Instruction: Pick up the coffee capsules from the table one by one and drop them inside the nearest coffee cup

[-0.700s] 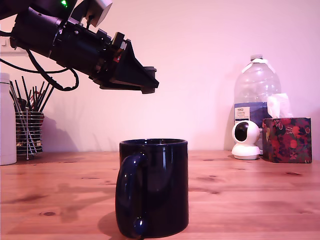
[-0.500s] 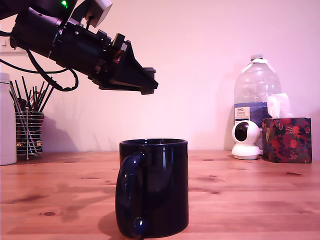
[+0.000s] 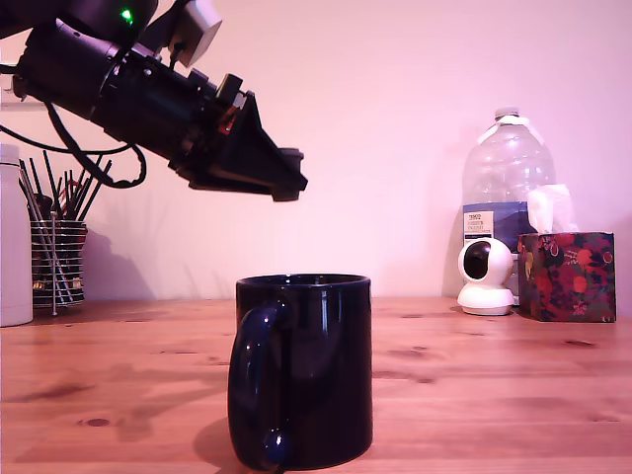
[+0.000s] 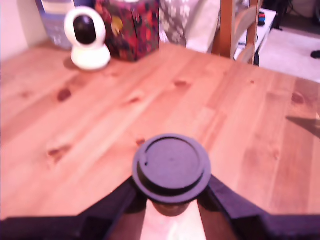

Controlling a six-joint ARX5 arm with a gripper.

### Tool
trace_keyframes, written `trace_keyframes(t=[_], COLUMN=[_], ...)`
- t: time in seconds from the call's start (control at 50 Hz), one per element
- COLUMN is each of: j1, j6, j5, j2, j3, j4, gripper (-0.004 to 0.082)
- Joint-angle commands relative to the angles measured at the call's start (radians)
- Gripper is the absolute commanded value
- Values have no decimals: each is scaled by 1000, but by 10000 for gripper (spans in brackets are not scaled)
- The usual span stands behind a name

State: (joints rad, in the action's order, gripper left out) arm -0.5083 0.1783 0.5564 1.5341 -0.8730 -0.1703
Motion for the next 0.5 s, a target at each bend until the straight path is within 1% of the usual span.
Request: trace_keyframes(t=[0.0, 0.3, 0.48], j1=[2, 2, 2], j6=[-6, -4, 13], j5=[5, 4, 4], j2=[-6, -82, -139], j3=[13, 13, 13], j4=[10, 129, 253], gripper=[201, 201, 201])
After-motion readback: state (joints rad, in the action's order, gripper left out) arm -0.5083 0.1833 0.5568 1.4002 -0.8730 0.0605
